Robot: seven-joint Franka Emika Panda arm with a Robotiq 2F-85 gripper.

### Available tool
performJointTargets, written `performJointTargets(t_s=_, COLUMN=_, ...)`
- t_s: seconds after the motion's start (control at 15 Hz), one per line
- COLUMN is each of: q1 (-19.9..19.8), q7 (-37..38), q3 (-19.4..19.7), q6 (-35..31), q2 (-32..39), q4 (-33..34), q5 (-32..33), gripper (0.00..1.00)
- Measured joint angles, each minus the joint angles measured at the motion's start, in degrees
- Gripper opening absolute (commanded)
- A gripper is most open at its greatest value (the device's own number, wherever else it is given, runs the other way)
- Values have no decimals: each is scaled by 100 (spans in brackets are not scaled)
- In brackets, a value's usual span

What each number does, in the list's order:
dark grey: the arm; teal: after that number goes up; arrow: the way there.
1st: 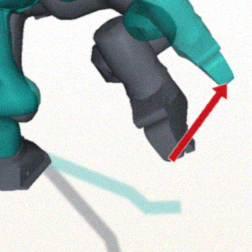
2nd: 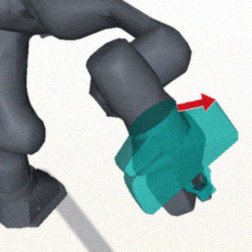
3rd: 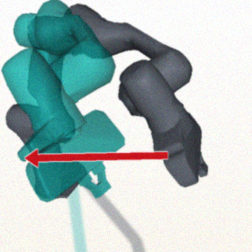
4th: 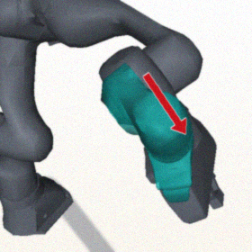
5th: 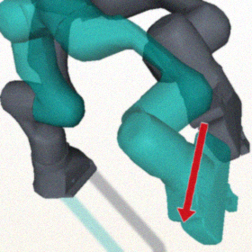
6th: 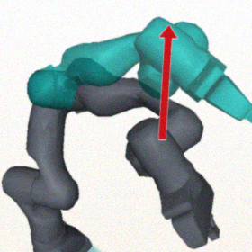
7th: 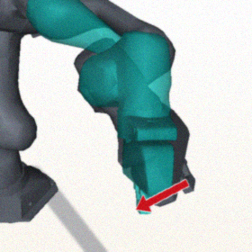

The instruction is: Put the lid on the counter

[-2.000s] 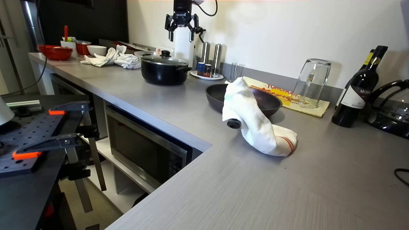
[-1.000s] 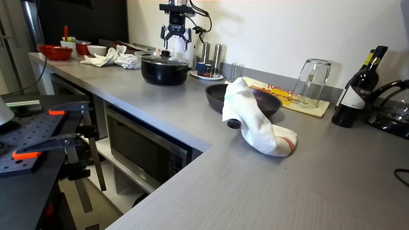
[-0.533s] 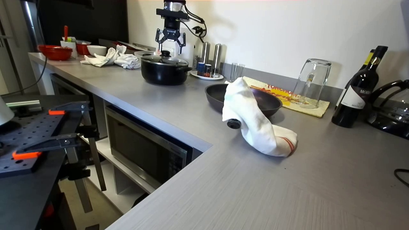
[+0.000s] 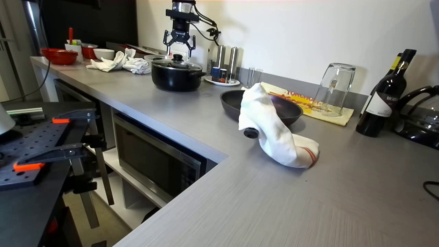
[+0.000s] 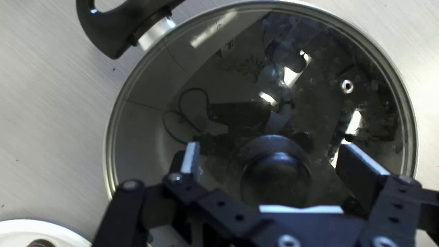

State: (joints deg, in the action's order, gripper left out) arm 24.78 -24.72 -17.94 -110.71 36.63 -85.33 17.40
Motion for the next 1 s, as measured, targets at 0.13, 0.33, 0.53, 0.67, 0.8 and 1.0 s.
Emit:
performJointTargets(t_s=0.13, q1=0, q7=-101, q3=-30, q6=-1, q2=29, q4=20, q5=-3, gripper=100)
performJointTargets(t_s=0.33, q1=1, q7=-278, q3=-99, q6=-7, q2=105, q4=72, q5=-6, gripper=100)
performJointTargets(t_s=0.53, q1=18, q7=-444, q3=-159, q6=-8, q2=158, q4=103, q5=-6, gripper=74)
performJointTargets(t_s=0.67, q1=37, q7=-501, q3=-182, q6=-8, q2=193, q4=137, q5=-4, gripper=59)
performJointTargets(t_s=0.8, q1=41, q7=-556, q3=-182, q6=-7, q2=207, q4=207, q5=-3, gripper=43)
performJointTargets(t_s=1.0, q1=40, q7=-602, q3=-185, q6=0, q2=200, q4=282, q5=-4, gripper=26)
